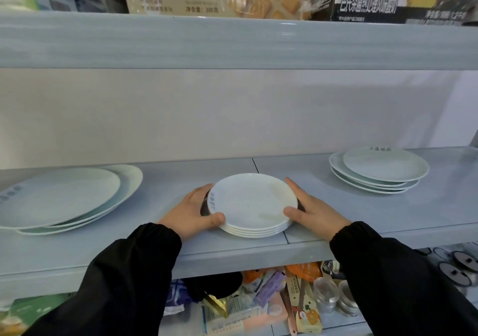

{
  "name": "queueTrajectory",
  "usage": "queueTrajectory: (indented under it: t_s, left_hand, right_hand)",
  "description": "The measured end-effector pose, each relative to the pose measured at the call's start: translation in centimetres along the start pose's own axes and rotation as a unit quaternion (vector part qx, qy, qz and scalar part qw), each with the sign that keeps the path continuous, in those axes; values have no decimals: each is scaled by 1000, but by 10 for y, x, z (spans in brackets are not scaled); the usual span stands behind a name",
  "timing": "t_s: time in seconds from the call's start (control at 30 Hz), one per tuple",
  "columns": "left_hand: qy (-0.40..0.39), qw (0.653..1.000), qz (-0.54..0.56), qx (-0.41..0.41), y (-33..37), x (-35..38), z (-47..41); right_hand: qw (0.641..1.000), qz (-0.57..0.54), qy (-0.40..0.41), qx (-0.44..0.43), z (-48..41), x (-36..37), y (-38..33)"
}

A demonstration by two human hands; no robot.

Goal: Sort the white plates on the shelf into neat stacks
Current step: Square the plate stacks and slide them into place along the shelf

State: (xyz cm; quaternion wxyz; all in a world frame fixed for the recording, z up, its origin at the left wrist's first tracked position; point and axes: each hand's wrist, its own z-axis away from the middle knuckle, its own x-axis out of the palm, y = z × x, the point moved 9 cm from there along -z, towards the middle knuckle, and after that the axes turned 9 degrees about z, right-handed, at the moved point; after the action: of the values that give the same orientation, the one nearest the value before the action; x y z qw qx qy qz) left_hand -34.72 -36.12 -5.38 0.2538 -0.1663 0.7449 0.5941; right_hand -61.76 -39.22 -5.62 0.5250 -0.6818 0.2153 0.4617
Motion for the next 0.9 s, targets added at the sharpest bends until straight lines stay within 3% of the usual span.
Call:
queueTrajectory:
  t_s: [0.1,0.23,0.57,0.73,0.9]
  left_hand:
    - [-32,998,-34,37,8,5,0]
    - [-8,994,-111,-9,-4,2,0]
    - [24,994,-103,-5,5,-4,9]
    - [-25,990,-139,-13,-2,8,2]
    - [-22,990,-140,-12,-3,7,2]
  right_hand:
    - [999,34,-23,-21,-1,0,-2]
    - [997,18,-9,-70,0,-2,-12]
    - [996,5,15,-84,3,-5,-13]
    - [996,22,17,-81,3,-4,-14]
    - [996,23,19,-80,7,-7,-19]
